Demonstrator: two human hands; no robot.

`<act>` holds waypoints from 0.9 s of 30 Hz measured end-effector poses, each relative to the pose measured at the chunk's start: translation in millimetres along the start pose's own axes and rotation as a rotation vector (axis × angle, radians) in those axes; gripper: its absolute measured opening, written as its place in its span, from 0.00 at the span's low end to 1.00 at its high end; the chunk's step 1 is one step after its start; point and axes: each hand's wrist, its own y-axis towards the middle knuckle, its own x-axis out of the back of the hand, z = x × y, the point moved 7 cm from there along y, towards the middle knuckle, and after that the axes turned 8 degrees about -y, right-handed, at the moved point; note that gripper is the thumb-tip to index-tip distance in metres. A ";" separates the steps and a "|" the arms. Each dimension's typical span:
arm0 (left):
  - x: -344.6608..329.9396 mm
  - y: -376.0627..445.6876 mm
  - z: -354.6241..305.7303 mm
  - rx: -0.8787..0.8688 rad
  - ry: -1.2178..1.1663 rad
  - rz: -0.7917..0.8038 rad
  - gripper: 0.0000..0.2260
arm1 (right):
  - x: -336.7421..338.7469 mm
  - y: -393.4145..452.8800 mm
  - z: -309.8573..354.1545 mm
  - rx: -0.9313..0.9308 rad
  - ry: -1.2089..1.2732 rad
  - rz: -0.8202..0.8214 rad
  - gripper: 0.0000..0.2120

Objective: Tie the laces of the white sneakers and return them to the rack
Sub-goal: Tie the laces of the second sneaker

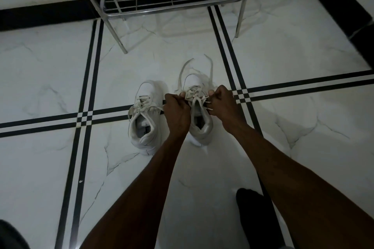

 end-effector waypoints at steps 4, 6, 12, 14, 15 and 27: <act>1.0 0.1 2.9 0.027 -0.033 0.012 0.09 | 0.1 1.5 -1.9 -0.031 0.078 0.038 0.08; 2.1 2.4 4.1 0.034 -0.110 0.075 0.13 | 1.9 0.8 5.9 -0.030 0.089 0.067 0.09; 11.3 12.9 -7.7 0.182 -0.482 0.319 0.15 | 8.2 10.7 29.2 0.014 0.136 0.068 0.11; 15.3 16.0 -21.1 0.193 -0.547 0.368 0.16 | 8.2 12.6 42.4 0.037 0.234 0.056 0.10; 17.3 18.7 -27.5 0.181 -0.550 0.387 0.14 | 7.8 12.8 50.6 0.064 0.236 0.051 0.09; 10.2 53.9 -68.9 -0.107 -0.281 0.572 0.09 | -13.2 -1.3 85.7 0.220 -0.218 0.534 0.11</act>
